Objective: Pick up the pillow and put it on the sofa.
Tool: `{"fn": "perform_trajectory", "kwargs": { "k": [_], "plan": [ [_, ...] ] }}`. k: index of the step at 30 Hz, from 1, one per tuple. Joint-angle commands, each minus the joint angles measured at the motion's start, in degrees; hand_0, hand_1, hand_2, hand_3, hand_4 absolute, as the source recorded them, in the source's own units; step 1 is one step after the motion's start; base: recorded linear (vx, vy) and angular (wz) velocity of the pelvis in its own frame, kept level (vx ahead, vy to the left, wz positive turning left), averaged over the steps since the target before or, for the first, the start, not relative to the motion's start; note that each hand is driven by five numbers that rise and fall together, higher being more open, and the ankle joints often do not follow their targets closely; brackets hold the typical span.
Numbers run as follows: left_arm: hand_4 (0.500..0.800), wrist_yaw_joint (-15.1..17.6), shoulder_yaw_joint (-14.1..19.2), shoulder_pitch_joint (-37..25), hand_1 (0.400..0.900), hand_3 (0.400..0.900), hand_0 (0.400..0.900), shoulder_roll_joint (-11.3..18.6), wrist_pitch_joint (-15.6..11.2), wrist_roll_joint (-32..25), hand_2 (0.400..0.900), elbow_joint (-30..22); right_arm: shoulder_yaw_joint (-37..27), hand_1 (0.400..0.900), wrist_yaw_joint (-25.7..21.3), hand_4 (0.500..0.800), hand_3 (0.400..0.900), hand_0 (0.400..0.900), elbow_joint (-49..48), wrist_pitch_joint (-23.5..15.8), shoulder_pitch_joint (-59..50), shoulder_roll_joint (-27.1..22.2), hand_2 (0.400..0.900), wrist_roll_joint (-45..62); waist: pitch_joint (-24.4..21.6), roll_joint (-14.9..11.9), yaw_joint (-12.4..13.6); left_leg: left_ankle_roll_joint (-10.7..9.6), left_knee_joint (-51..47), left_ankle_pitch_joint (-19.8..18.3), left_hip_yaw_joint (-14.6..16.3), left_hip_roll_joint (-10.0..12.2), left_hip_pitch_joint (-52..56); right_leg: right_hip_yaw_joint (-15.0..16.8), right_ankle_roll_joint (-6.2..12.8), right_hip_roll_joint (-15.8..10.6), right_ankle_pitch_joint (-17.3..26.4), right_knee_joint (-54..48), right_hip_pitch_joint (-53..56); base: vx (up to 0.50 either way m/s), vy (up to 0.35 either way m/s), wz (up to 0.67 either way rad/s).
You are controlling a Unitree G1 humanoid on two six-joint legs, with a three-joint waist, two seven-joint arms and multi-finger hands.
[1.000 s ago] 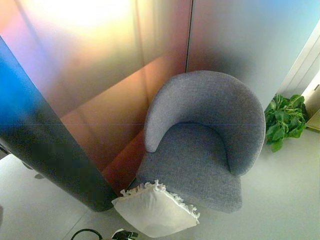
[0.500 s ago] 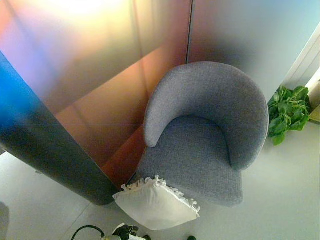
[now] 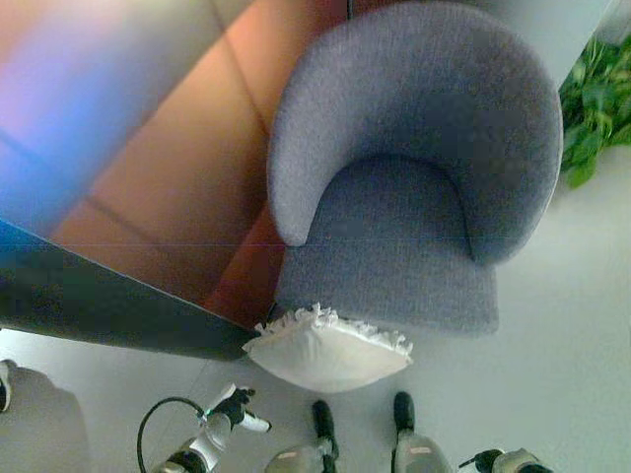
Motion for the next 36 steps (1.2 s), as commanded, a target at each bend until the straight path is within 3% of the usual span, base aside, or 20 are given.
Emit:
{"fn": "perform_trajectory", "kwargs": {
  "k": [1, 11, 16, 25, 36],
  "plan": [
    [0.800, 2.93, -0.33, -6.54, 0.900, 0.900, 0.900, 4.72, 0.36, 0.08, 0.900, 0.91, 0.06, 0.900, -0.94, 0.800, 0.900, 0.900, 1.80, -1.09, -2.95, 0.30, 0.900, 3.45, 3.93, -3.53, -1.77, -0.90, -0.36, -2.03, 3.05, -4.94, -0.89, 3.53, 4.82, -1.75, 0.72, 1.53, -4.79, -0.15, 0.028, -0.09],
    [0.800, 5.14, 0.04, -20.43, 0.900, 0.900, 0.900, 9.92, 3.33, -6.01, 0.900, -2.33, 1.85, 0.900, -1.86, 0.800, 0.900, 0.900, -0.17, -1.90, -7.75, 0.10, 0.900, 8.51, 9.83, -4.60, -3.36, -2.20, -0.36, 0.66, 5.10, -3.98, -7.70, 5.39, 5.57, -0.84, 3.35, 2.03, -12.24, -0.11, -0.008, -0.06],
    [0.800, 5.02, -0.54, -26.30, 0.900, 0.900, 0.900, 10.39, 5.06, -6.29, 0.900, -1.64, 2.45, 0.900, -1.53, 0.800, 0.900, 0.900, -0.01, -1.78, -10.27, 0.66, 0.900, 10.00, 11.42, -5.54, -4.10, -2.95, -0.36, 1.68, 5.82, -3.15, -10.04, 5.91, 5.83, -0.41, 4.39, 2.32, -14.93, -0.06, -0.029, -0.06],
    [0.800, 3.92, -1.82, -32.33, 0.900, 0.900, 0.900, 10.24, 8.47, -9.04, 0.900, 2.41, 1.63, 0.900, -0.40, 0.800, 0.900, 0.900, 0.54, -2.62, -11.57, -0.49, 0.900, 10.02, 13.00, -5.17, -6.96, -3.75, -0.36, 2.93, 6.46, -2.76, -12.28, 8.82, 5.50, 0.68, 5.34, 2.61, -17.99, -0.01, 0.025, 0.01],
    [0.800, 4.04, -0.82, -35.82, 0.900, 0.900, 0.900, 11.33, 8.28, -13.94, 0.900, 4.30, -1.09, 0.900, -4.03, 0.800, 0.900, 0.900, -0.10, -4.39, -11.42, -2.56, 0.900, 13.88, 13.08, -4.30, -8.71, -4.89, -0.36, 4.92, 7.85, -2.27, -17.76, 10.80, 5.39, 1.63, 6.56, 2.30, -23.40, 0.00, 0.018, -0.01]
  ]
}}
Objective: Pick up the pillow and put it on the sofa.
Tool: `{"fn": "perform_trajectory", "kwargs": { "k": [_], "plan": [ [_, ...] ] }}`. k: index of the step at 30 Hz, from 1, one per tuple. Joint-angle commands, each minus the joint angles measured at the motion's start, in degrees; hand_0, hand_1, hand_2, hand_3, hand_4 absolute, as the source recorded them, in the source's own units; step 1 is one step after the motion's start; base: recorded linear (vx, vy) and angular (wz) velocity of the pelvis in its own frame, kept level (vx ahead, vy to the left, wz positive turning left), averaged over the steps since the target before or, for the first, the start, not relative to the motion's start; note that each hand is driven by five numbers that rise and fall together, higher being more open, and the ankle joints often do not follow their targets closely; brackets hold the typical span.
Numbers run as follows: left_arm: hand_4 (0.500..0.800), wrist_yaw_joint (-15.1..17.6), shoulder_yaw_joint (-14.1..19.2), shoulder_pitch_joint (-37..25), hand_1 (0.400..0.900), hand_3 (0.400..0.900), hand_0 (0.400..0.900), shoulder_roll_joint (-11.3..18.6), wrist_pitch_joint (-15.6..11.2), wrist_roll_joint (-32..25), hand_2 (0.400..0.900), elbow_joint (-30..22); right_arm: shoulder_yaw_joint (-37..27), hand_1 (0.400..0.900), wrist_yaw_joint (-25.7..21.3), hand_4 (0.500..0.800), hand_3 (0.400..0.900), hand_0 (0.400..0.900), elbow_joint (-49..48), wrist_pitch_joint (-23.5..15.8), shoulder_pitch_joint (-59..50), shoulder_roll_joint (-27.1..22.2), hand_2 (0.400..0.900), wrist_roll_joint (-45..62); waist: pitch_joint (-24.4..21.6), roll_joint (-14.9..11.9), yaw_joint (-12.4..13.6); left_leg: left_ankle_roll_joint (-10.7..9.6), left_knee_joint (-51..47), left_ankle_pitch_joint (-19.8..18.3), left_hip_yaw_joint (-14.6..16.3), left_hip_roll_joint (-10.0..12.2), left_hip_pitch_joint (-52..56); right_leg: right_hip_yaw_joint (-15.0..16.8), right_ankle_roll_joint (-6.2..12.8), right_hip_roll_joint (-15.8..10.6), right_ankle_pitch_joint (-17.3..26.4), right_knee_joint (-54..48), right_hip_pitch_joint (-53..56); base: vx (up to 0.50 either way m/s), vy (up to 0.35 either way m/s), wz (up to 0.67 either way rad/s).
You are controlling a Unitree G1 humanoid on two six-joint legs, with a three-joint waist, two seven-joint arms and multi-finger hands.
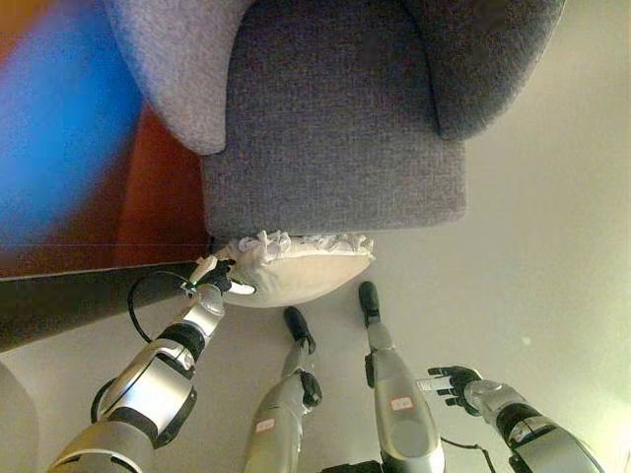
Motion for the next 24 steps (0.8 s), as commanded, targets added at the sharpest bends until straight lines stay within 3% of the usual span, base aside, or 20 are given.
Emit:
{"fn": "perform_trajectory", "kwargs": {
  "k": [1, 5, 10, 21, 22, 23, 24],
  "plan": [
    [0.800, 1.29, 1.38, -5.23, 0.900, 0.900, 0.900, 4.54, 0.26, -3.60, 0.900, 3.17, -1.50, 0.900, -1.69, 0.800, 0.900, 0.900, 1.54, -0.18, 0.96, -2.84, 0.900, 2.20, 1.19, 0.22, -0.61, -6.76, -0.30, 2.45, 3.40, -0.80, -2.76, 6.09, 4.73, 2.91, 1.72, 2.29, -6.56, 0.00, 0.000, 0.00],
    [0.800, 2.28, 2.07, -6.57, 0.900, 0.900, 0.900, 5.08, -0.32, -6.43, 0.900, 2.56, -2.60, 0.900, -4.32, 0.800, 0.900, 0.900, 0.71, -1.93, 0.94, -3.67, 0.900, 3.76, 1.19, 0.28, -0.81, -7.20, -0.30, 3.24, 3.59, -0.48, -5.48, 6.45, 4.77, 3.20, 2.21, 2.13, -9.03, 0.00, 0.000, 0.00],
    [0.800, 2.07, 2.61, -8.90, 0.900, 0.900, 0.900, 6.15, -0.28, -10.00, 0.900, 1.30, -3.30, 0.900, -4.26, 0.800, 0.900, 0.900, 0.12, -2.80, 1.21, -4.13, 0.900, 3.81, 1.19, 0.51, -0.98, -7.47, -0.30, 3.71, 3.55, -0.13, -9.00, 6.90, 4.91, 3.37, 2.56, 1.87, -12.31, -0.03, -0.020, 0.04],
    [0.800, 1.07, 4.71, -12.25, 0.900, 0.900, 0.900, 6.28, -1.44, -17.95, 0.900, 1.11, -3.32, 0.900, -3.53, 0.800, 0.900, 0.900, -0.44, -1.50, 1.50, -4.55, 0.900, 4.95, 1.19, 0.17, -1.46, -8.32, -0.30, 5.04, 3.39, 0.98, -15.72, 7.57, 5.31, 3.62, 3.23, 1.09, -17.84, -0.02, -0.012, 0.02],
    [0.778, 0.65, 4.77, -12.98, 0.863, 0.863, 0.863, 6.40, -1.60, -18.28, 0.863, 0.98, -3.30, 0.900, -3.77, 0.800, 0.900, 0.900, -0.44, -1.59, 1.44, -4.52, 0.900, 5.05, 1.19, 0.07, -1.53, -8.36, -0.30, 5.08, 3.43, 1.14, -16.42, 7.63, 5.35, 3.65, 3.27, 1.03, -18.47, -0.02, -0.017, 0.04],
    [0.696, 0.47, 4.69, -13.39, 0.727, 0.727, 0.727, 6.52, -1.62, -18.26, 0.727, 0.87, -3.25, 0.900, -3.87, 0.800, 0.900, 0.900, -0.41, -1.77, 1.45, -4.53, 0.900, 5.30, 1.19, 0.00, -1.56, -8.34, -0.30, 5.09, 3.38, 1.18, -16.74, 7.65, 5.34, 3.66, 3.30, 1.00, -18.72, -0.05, -0.037, 0.03],
    [0.545, 0.55, 4.48, -13.87, 0.475, 0.475, 0.475, 6.63, -1.75, -18.50, 0.475, 0.63, -3.20, 0.900, -4.01, 0.800, 0.900, 0.900, -0.46, -2.11, 1.55, -4.56, 0.900, 5.53, 1.19, -0.11, -1.60, -8.30, -0.30, 5.05, 3.28, 1.21, -17.10, 7.73, 5.34, 3.66, 3.31, 0.92, -18.95, -0.04, -0.036, 0.03]
  ]
}}
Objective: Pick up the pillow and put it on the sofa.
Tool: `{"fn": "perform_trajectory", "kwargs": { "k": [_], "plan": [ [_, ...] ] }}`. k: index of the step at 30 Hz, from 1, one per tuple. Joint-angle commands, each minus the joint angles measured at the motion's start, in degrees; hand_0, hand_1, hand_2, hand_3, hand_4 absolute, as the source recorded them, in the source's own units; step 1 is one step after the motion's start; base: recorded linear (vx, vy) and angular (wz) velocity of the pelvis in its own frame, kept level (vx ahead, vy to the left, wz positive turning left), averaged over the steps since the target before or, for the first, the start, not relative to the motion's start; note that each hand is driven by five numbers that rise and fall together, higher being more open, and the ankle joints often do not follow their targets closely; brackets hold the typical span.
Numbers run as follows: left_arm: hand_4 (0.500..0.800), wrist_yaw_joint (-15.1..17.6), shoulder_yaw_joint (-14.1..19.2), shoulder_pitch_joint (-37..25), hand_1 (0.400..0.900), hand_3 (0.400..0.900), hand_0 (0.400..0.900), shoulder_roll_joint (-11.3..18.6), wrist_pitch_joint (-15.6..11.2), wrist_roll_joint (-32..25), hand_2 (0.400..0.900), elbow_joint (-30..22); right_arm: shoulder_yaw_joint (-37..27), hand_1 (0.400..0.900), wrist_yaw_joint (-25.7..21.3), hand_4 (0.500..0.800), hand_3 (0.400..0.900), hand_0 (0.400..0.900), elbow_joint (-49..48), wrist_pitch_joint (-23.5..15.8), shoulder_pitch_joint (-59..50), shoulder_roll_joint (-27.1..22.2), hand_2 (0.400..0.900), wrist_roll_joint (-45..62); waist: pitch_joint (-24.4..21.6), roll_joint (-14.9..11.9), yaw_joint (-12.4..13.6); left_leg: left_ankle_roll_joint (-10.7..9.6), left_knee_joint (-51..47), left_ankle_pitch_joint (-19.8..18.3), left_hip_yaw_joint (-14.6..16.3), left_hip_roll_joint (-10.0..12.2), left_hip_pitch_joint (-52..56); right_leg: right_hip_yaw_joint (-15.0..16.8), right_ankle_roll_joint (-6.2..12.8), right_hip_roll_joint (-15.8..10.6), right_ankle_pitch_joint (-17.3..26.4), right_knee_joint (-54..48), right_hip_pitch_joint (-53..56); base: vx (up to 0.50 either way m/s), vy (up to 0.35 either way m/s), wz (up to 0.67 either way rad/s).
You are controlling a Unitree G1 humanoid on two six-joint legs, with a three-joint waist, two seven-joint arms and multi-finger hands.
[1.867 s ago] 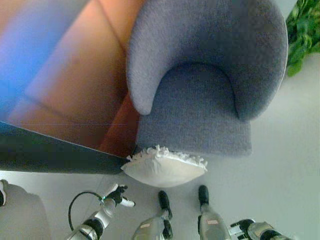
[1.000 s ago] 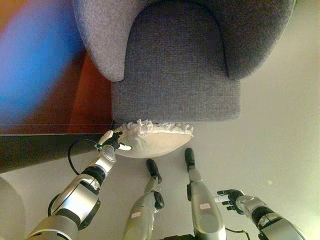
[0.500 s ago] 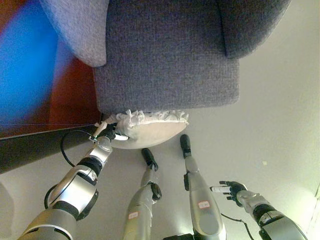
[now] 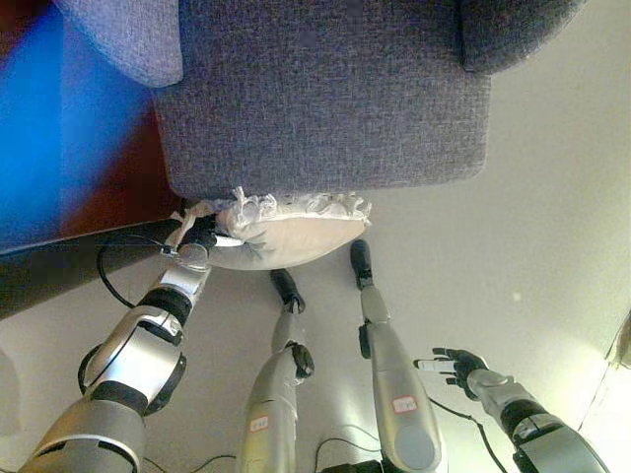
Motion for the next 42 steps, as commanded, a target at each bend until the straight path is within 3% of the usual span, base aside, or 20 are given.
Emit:
{"fn": "perform_trajectory", "kwargs": {
  "k": [1, 10, 19, 26, 33, 42],
  "plan": [
    [0.500, -0.67, 1.69, -5.16, 0.400, 0.400, 0.400, 1.68, -1.26, -2.87, 0.400, 1.24, -0.88, 0.900, -1.28, 0.800, 0.900, 0.900, 1.12, 1.91, 1.87, -3.70, 0.900, 1.81, 1.11, -0.40, -1.57, -8.59, -0.30, 2.09, 3.21, 1.14, -2.43, 6.53, 5.49, 3.40, 1.38, -0.41, -3.82, -0.04, -0.044, 0.04],
    [0.500, -2.00, 0.64, -6.77, 0.400, 0.400, 0.400, 1.44, -1.47, -4.53, 0.400, 0.82, -0.98, 0.900, -0.86, 0.800, 0.900, 0.900, 0.51, 2.24, 0.64, -3.77, 0.900, 2.23, 1.11, -0.86, -1.58, -8.46, -0.30, 1.73, 1.84, 1.13, -0.95, 6.79, 5.60, 3.09, 1.37, -0.29, -2.53, -0.01, -0.018, 0.02],
    [0.500, -4.14, 0.69, -5.03, 0.400, 0.400, 0.400, 0.69, -2.52, -4.76, 0.400, 0.11, -1.03, 0.900, -0.96, 0.800, 0.900, 0.900, 1.26, 1.65, 0.79, -3.12, 0.900, 3.03, 1.11, -0.77, -0.92, -8.38, -0.30, 0.41, 1.83, 0.83, 5.70, 4.10, 5.69, 1.71, 0.36, 0.31, 3.33, 0.01, -0.019, 0.07],
    [0.500, -5.36, 0.84, -1.60, 0.400, 0.400, 0.400, -0.26, -2.93, -1.75, 0.400, -1.36, -1.92, 0.900, -1.26, 0.800, 0.900, 0.900, 1.94, 2.62, 1.37, -2.06, 0.900, 4.13, 1.09, -0.86, -0.33, -7.60, -0.30, -1.46, 1.33, -0.07, 14.71, 2.41, 5.58, 1.13, -1.12, 1.27, 11.57, 0.04, -0.020, 0.08],
    [0.500, -7.58, 0.88, 6.03, 0.400, 0.400, 0.400, -0.38, -4.20, 3.35, 0.400, -5.94, -4.74, 0.900, -2.05, 0.800, 0.900, 0.900, 3.88, 2.36, 6.04, -1.23, 0.900, 3.15, -5.25, 0.18, 0.65, -6.64, -0.30, -4.46, 0.86, -1.29, 22.26, 2.14, 5.64, 0.34, -3.69, 1.27, 19.08, 0.12, -0.013, 0.07],
    [0.500, -11.18, 0.76, 15.55, 0.400, 0.400, 0.400, 0.85, -2.98, 11.52, 0.400, -14.53, -8.93, 0.900, -2.29, 0.800, 0.900, 0.900, 6.68, 2.56, 12.52, -0.67, 0.900, 0.67, -14.19, 2.68, 1.31, -5.67, -0.30, -6.75, 1.53, -1.83, 32.01, 0.29, 5.16, -0.37, -6.43, 1.38, 29.27, 0.18, -0.011, 0.02]
  ]
}}
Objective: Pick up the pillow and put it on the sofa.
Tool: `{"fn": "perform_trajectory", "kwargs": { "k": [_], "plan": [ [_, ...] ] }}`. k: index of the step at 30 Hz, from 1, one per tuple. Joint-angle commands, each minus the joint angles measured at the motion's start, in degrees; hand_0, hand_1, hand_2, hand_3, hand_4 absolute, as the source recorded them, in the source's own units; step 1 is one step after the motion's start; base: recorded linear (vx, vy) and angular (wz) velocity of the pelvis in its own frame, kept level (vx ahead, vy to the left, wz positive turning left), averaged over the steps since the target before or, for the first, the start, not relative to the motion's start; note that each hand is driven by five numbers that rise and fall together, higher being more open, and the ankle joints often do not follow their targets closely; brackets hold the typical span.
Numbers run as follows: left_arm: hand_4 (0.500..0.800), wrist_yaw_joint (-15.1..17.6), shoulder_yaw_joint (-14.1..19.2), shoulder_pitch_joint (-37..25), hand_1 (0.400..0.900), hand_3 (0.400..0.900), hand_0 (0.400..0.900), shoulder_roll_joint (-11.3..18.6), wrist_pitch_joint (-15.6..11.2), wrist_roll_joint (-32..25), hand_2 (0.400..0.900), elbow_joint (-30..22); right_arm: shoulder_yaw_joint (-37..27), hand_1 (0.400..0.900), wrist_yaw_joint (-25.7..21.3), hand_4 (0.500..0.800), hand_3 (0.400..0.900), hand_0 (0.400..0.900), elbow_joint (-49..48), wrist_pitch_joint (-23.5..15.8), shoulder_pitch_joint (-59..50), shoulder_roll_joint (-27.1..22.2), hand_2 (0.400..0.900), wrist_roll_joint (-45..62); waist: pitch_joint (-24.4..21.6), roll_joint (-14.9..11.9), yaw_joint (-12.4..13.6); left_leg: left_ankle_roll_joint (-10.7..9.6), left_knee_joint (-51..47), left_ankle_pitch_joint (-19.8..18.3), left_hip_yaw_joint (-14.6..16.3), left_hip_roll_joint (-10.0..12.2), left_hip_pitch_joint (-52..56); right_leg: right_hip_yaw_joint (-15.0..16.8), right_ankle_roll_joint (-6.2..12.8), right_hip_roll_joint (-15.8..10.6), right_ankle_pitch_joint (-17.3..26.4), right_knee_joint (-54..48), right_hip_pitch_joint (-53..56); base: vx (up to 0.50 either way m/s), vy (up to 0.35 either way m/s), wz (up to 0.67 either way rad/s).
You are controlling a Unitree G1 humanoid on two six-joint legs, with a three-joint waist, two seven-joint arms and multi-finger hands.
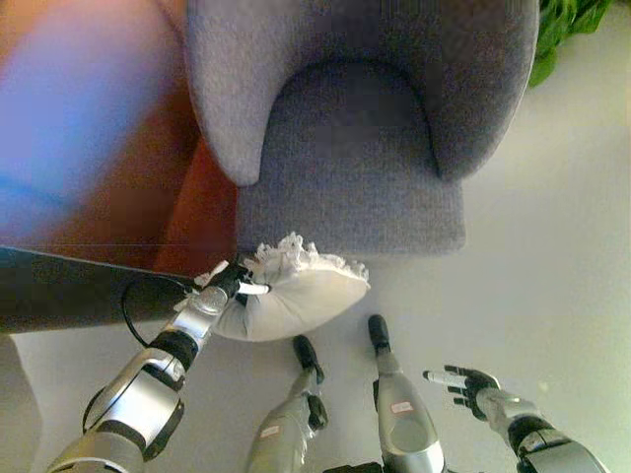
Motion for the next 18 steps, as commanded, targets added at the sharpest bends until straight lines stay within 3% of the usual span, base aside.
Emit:
{"fn": "perform_trajectory", "kwargs": {
  "k": [1, 5, 10, 16, 18],
  "plan": [
    [0.500, -0.97, 1.94, -1.19, 0.400, 0.400, 0.400, 3.26, -3.05, 4.78, 0.400, -3.52, -1.14, 0.900, -1.15, 0.800, 0.900, 0.900, 4.82, 1.66, 6.81, -1.24, 0.900, -2.47, -11.01, 1.54, 1.19, -5.29, 0.33, -4.23, 3.59, -1.82, 6.03, 1.55, 4.40, 0.51, -3.76, 2.72, 0.89, 0.21, -0.030, 0.01],
    [0.500, -3.89, 1.65, 1.48, 0.400, 0.400, 0.400, 6.77, -3.23, 8.41, 0.400, -9.02, -3.17, 0.900, -0.90, 0.800, 0.900, 0.900, 5.74, 1.84, 10.22, -1.03, 0.900, -2.59, -14.80, 2.72, 1.28, -4.91, 0.33, -5.48, 3.55, -2.14, 9.42, 0.85, 4.32, 0.54, -4.51, 2.34, 4.43, 0.19, -0.021, 0.01],
    [0.500, -7.44, 1.62, 0.94, 0.400, 0.400, 0.400, 12.74, -1.53, 10.80, 0.400, -15.86, -5.18, 0.900, -1.08, 0.800, 0.900, 0.900, 6.80, 2.17, 13.63, -0.70, 0.900, -1.82, -18.01, 3.26, 1.16, -4.48, 0.33, -6.67, 3.59, -2.25, 12.47, 0.47, 4.23, 0.92, -4.91, 1.62, 7.77, 0.12, -0.036, 0.02],
    [0.500, -16.28, -0.09, -9.15, 0.400, 0.400, 0.400, 21.42, -0.67, 14.73, 0.400, -16.88, -7.16, 0.900, -1.32, 0.800, 0.900, 0.900, 8.64, 2.05, 16.30, -0.46, 0.900, 0.10, -20.71, 3.12, 0.15, -4.44, 0.33, -7.72, 4.39, -1.75, 15.53, 0.24, 4.64, 1.35, -5.08, 0.96, 10.82, 0.07, -0.080, -0.05],
    [0.500, -18.09, -1.35, -11.86, 0.400, 0.400, 0.400, 22.92, -0.83, 16.09, 0.400, -16.35, -7.58, 0.900, -1.50, 0.800, 0.900, 0.900, 8.88, 2.35, 16.76, -0.30, 0.900, 0.61, -21.15, 3.01, -0.20, -4.45, 0.33, -7.84, 4.68, -1.49, 16.10, 0.38, 4.75, 1.56, -5.03, 0.89, 11.24, 0.05, -0.097, -0.11]
  ]
}}
